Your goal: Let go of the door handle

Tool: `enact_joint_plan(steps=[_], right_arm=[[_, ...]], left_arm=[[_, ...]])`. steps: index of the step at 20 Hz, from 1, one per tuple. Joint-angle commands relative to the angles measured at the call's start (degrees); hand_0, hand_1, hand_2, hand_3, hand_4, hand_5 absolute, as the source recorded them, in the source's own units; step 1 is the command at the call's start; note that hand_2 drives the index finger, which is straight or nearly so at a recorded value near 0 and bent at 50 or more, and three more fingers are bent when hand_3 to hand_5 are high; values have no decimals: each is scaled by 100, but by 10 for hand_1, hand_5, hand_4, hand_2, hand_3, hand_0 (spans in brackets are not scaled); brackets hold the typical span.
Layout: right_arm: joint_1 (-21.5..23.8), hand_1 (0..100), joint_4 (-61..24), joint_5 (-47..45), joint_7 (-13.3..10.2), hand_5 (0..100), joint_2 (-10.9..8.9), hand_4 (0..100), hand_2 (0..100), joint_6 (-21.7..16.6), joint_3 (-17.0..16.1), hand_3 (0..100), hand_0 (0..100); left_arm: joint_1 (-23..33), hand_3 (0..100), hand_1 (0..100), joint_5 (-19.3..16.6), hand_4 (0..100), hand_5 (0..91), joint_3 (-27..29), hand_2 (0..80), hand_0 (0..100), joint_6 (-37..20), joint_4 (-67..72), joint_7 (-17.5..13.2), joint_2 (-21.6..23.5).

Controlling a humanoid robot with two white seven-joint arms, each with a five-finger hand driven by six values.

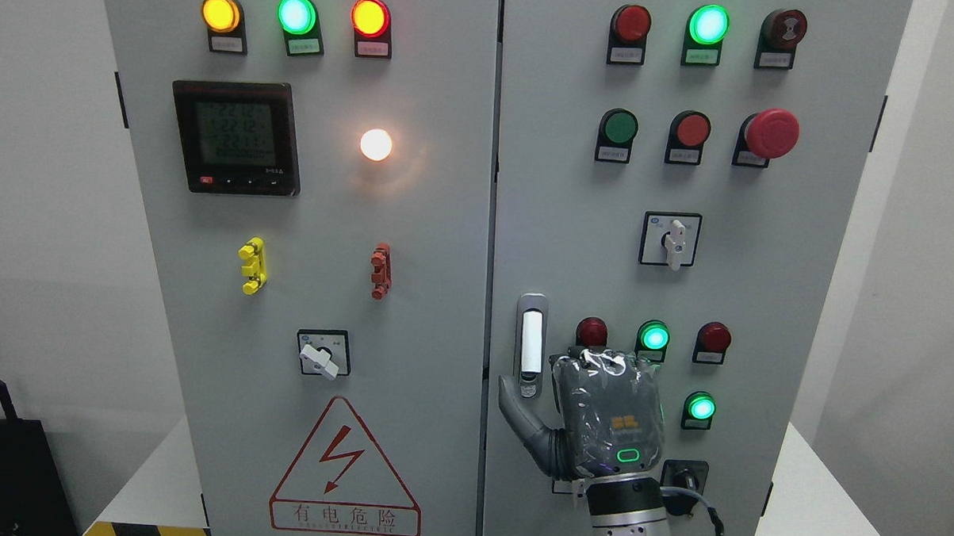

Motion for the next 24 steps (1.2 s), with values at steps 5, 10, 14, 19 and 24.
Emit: enact_joint_plan(steps=[5,10,14,19,24], right_arm=[[10,0,3,-75,10,972,19,1000,1000,8,50,1000,327],[-8,0,3,-75,10,973,11,1000,1000,70,50,1000,326],[-8,0,3,-75,10,973,19,1000,1000,87,41,1000,340],[-8,0,3,-75,10,973,19,1000,1000,167,41,1000,361],[-8,0,11,-75,27,974,19,1000,1000,158,50,1000,399]], left_arm=[[176,0,389,0,0,0,0,0,120,-3,-176,5,0],[176,0,389,0,0,0,0,0,120,-3,-176,5,0],[176,0,389,0,0,0,0,0,120,-3,-176,5,0],[176,0,389,0,0,0,0,0,120,-3,-176,5,0],[176,0,389,-9,0,0,0,0,120,-3,-176,5,0]])
